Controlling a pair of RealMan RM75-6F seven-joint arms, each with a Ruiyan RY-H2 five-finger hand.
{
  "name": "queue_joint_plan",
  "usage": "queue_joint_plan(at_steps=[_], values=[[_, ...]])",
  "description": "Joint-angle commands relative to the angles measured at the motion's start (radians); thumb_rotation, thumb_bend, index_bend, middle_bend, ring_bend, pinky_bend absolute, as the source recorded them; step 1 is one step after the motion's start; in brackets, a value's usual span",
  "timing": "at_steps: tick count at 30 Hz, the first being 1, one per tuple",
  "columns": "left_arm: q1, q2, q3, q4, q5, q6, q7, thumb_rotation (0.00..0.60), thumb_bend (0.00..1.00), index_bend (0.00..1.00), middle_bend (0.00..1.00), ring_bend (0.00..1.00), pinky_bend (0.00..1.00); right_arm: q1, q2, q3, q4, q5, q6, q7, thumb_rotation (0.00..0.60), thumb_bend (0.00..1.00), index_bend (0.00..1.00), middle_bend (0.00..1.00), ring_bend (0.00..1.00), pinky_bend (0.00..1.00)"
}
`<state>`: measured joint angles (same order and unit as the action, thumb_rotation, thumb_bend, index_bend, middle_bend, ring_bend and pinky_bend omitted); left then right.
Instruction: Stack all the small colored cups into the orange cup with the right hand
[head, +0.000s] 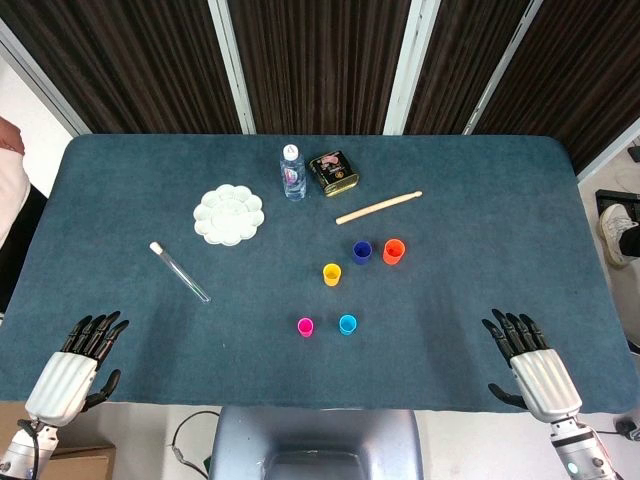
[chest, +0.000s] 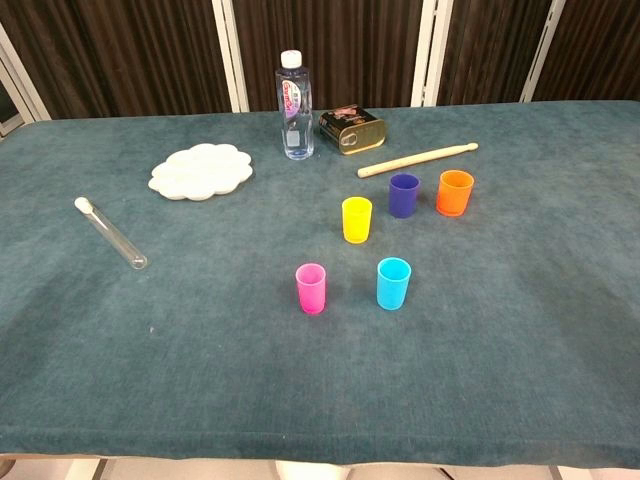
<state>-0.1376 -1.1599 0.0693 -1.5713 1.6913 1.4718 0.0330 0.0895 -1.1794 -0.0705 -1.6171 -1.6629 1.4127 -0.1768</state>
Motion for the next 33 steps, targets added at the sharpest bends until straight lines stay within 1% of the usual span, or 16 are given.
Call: queue_joint_plan(at_steps=[1,3,6,10,12,13,14,16,19,23,25,28,33], values=[[0.003,-0.006,-0.005,0.010,0.014,0.023,-0.013,0.600,0.46,0.00,0.00,0.00,0.07,0.003,-0.009,0.006,0.008,0.001,0.000,-0.007,0.600,0.29,0.00,0.00,0.00,0.00],[0.005,-0.012,-0.009,0.022,0.024,0.043,-0.029,0.600,0.46,0.00,0.00,0.00,0.06,0.009,-0.020,0.015,0.019,-0.002,0.002,-0.002,0.600,0.29,0.00,0.00,0.00,0.00],[0.005,-0.020,-0.017,0.046,0.030,0.064,-0.065,0.600,0.46,0.00,0.00,0.00,0.06,0.039,-0.050,0.054,0.035,0.003,-0.003,0.015,0.600,0.29,0.00,0.00,0.00,0.00],[0.003,-0.017,-0.024,0.056,0.017,0.063,-0.092,0.600,0.46,0.00,0.00,0.00,0.06,0.149,-0.091,0.147,0.030,0.051,-0.109,-0.029,0.600,0.30,0.00,0.00,0.00,0.00],[0.002,-0.016,-0.024,0.055,0.016,0.063,-0.092,0.600,0.46,0.00,0.00,0.00,0.06,0.166,-0.096,0.159,0.027,0.066,-0.130,-0.039,0.600,0.30,0.00,0.00,0.00,0.00],[0.003,-0.015,-0.025,0.055,0.015,0.063,-0.092,0.600,0.46,0.00,0.00,0.00,0.06,0.188,-0.104,0.177,0.024,0.083,-0.157,-0.053,0.600,0.30,0.00,0.00,0.00,0.00],[0.004,-0.013,-0.027,0.055,0.007,0.061,-0.092,0.600,0.46,0.00,0.00,0.00,0.06,0.283,-0.142,0.245,0.036,0.113,-0.245,-0.114,0.600,0.30,0.00,0.00,0.00,0.00],[0.005,-0.009,-0.027,0.050,0.000,0.056,-0.087,0.600,0.46,0.00,0.00,0.00,0.06,0.419,-0.230,0.347,0.106,0.260,-0.404,-0.241,0.600,0.30,0.00,0.00,0.00,0.00],[0.005,-0.005,-0.024,0.044,-0.010,0.043,-0.074,0.600,0.46,0.00,0.00,0.00,0.06,0.532,-0.315,0.406,0.187,0.414,-0.515,-0.366,0.600,0.30,0.04,0.00,0.00,0.00],[0.006,0.002,-0.026,0.035,-0.025,0.033,-0.063,0.600,0.46,0.00,0.00,0.00,0.06,0.637,-0.416,0.431,0.314,0.518,-0.571,-0.446,0.600,0.32,0.13,0.00,0.00,0.00],[0.008,0.004,-0.029,0.034,-0.029,0.036,-0.058,0.600,0.46,0.00,0.00,0.00,0.06,0.679,-0.466,0.437,0.390,0.563,-0.590,-0.462,0.600,0.35,0.18,0.00,0.00,0.00],[0.009,0.006,-0.029,0.033,-0.031,0.035,-0.061,0.600,0.46,0.00,0.00,0.00,0.06,0.723,-0.524,0.445,0.475,0.622,-0.614,-0.459,0.600,0.36,0.22,0.00,0.00,0.00],[0.009,0.009,-0.031,0.033,-0.036,0.032,-0.066,0.600,0.46,0.00,0.00,0.00,0.06,0.772,-0.580,0.427,0.562,0.676,-0.645,-0.468,0.600,0.37,0.29,0.00,0.00,0.00]])
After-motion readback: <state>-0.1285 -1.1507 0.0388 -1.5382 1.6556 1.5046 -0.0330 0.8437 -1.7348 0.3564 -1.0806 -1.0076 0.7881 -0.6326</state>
